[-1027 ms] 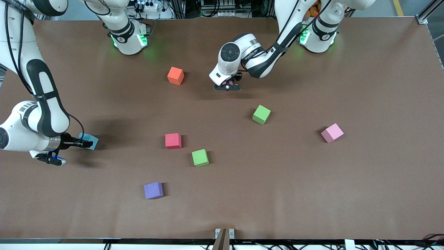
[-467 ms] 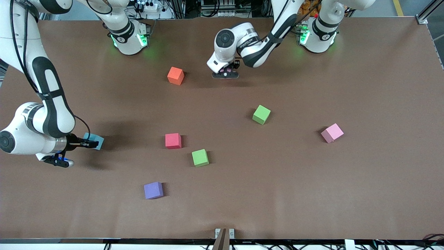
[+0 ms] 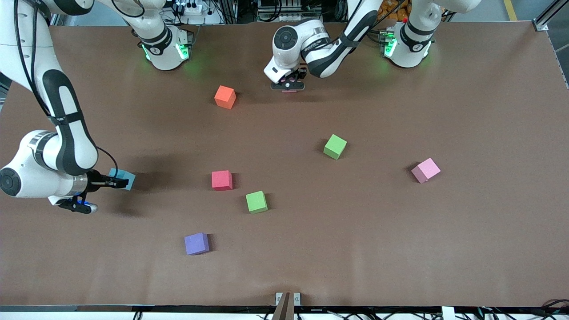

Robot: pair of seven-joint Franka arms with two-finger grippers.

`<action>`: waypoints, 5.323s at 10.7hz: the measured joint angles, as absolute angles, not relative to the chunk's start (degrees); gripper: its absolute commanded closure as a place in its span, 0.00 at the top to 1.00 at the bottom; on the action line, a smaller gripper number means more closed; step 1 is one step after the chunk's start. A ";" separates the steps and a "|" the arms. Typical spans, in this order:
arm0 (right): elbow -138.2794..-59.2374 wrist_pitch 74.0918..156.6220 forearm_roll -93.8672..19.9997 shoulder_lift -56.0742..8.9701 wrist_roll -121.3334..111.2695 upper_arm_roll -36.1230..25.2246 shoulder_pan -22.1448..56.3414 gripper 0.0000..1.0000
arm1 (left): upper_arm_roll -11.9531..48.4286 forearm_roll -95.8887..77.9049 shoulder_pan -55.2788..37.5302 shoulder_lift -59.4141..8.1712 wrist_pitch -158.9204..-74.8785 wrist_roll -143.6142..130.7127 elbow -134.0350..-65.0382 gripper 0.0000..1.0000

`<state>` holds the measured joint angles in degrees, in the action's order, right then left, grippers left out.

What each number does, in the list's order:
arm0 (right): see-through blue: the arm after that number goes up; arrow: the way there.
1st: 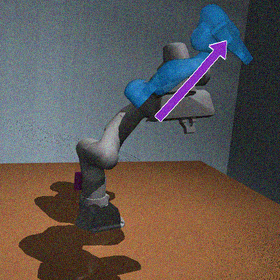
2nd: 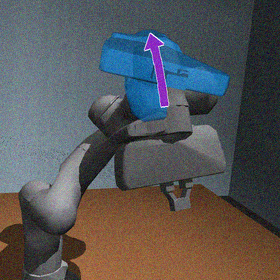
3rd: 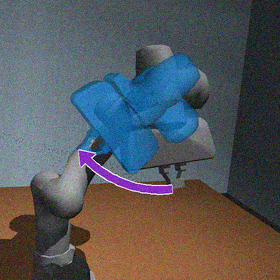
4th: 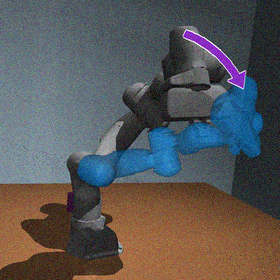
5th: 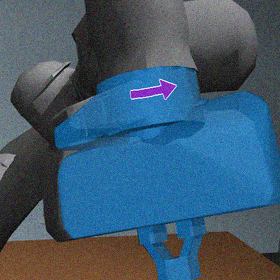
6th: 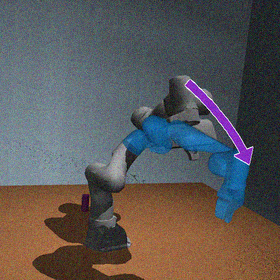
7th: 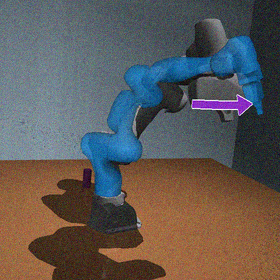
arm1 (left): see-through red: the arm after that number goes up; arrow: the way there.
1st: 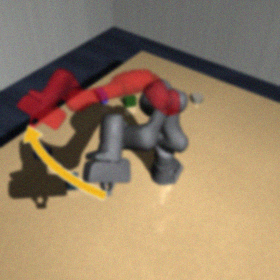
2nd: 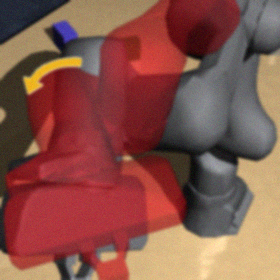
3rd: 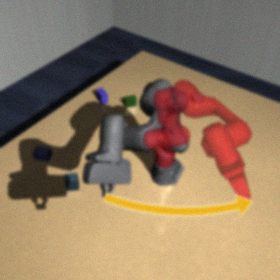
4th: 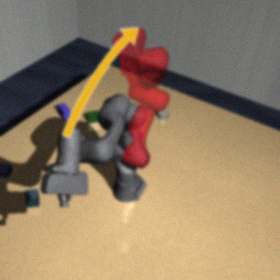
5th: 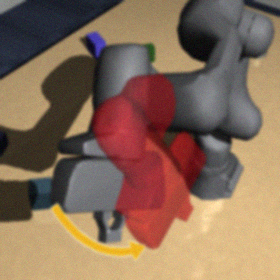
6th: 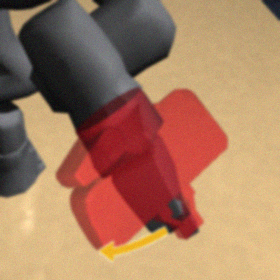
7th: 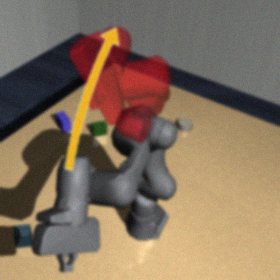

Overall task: Arrange blocks into number 1
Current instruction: 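Lower the lavender cube with the left gripper while the right gripper lifts cyan, then grasp the green cube with the left gripper while the right gripper carries cyan, then place the cyan cube below the lavender cube with the right gripper, then reach the right gripper to the red cube while the left gripper carries green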

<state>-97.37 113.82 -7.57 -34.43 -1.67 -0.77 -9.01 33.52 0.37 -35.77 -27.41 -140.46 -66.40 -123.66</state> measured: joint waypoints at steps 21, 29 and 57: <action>-95.34 115.04 -3.36 -31.95 38.58 10.40 40.48 0.04 | 17.63 6.04 -18.08 -25.00 -141.49 -11.64 -115.66 1.00; -102.90 126.94 -5.69 -33.80 48.58 10.41 47.31 0.04 | 17.59 6.17 -18.48 -26.84 -144.08 -10.45 -121.08 0.63; -102.50 123.26 -8.15 -25.97 38.78 8.70 31.82 1.00 | 16.41 -6.63 -19.79 -16.86 -130.27 -20.38 -115.09 0.00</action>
